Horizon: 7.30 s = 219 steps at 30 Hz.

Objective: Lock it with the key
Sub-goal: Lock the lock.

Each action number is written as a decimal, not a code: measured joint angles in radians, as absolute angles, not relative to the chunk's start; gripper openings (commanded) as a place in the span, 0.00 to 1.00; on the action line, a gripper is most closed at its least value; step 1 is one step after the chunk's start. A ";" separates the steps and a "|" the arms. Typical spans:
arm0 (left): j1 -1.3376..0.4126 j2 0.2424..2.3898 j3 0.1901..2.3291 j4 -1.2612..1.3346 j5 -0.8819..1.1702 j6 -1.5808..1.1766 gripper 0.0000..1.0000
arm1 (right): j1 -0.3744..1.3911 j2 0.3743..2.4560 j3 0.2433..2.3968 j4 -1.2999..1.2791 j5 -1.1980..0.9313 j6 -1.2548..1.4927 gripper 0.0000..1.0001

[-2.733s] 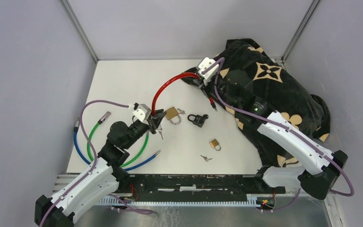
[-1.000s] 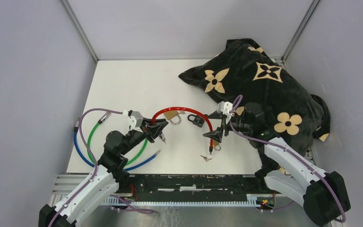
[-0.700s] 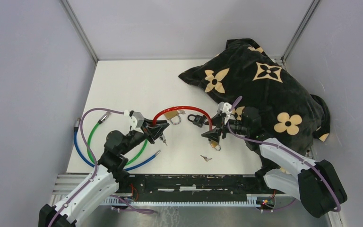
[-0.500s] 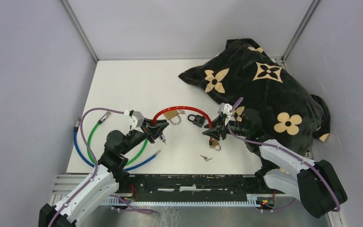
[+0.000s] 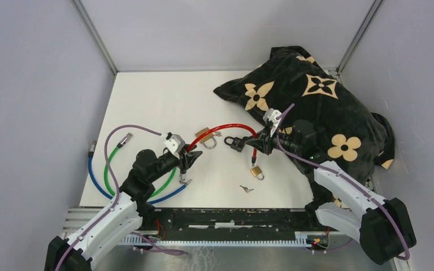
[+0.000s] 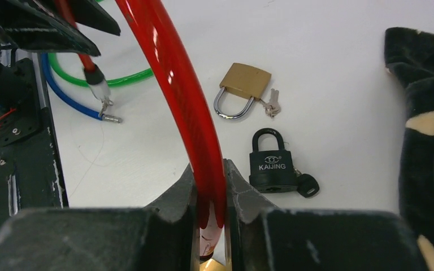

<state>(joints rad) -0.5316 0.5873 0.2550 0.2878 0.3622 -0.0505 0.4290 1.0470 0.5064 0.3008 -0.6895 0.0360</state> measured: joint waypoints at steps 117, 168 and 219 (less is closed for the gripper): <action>-0.299 0.275 0.301 1.250 0.564 -0.299 0.02 | 0.985 1.476 1.490 0.722 -0.646 0.381 0.00; -0.299 0.283 0.288 1.330 0.543 -0.167 0.02 | 0.980 1.551 1.441 0.935 -0.551 0.678 0.00; -0.347 0.836 0.220 0.520 0.342 -0.500 0.23 | 0.962 1.124 1.026 0.212 -0.056 0.307 0.00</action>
<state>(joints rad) -0.3466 0.8360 0.2199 0.5198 0.3420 -0.4995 0.9619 1.1244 1.0260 0.2115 -0.0563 0.3069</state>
